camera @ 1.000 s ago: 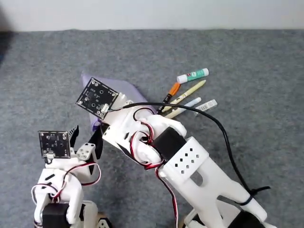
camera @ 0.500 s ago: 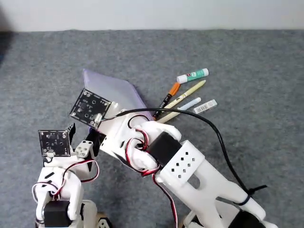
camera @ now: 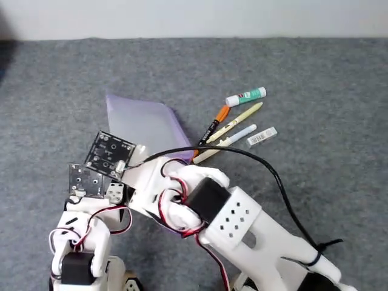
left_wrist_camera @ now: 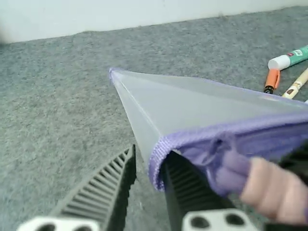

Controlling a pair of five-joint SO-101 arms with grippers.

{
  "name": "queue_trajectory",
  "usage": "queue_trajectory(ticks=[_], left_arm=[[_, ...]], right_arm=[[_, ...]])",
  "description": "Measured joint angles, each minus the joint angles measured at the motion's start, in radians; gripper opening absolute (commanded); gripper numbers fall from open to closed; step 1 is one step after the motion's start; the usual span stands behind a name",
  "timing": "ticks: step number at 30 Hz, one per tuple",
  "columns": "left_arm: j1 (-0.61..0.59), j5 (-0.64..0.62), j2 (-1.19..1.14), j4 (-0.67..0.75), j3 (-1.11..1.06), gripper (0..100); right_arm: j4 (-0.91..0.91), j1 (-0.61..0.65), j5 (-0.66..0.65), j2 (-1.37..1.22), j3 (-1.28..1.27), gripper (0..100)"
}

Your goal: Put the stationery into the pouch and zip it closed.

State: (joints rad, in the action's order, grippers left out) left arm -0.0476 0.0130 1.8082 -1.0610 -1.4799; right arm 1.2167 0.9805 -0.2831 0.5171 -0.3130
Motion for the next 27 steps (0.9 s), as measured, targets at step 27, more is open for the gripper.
queue_trajectory(ticks=[27], left_arm=[[0.005,-0.002,0.000,0.002,-0.005,4]], right_arm=[[0.118,-0.219,-0.002,0.494,-0.281,0.8]])
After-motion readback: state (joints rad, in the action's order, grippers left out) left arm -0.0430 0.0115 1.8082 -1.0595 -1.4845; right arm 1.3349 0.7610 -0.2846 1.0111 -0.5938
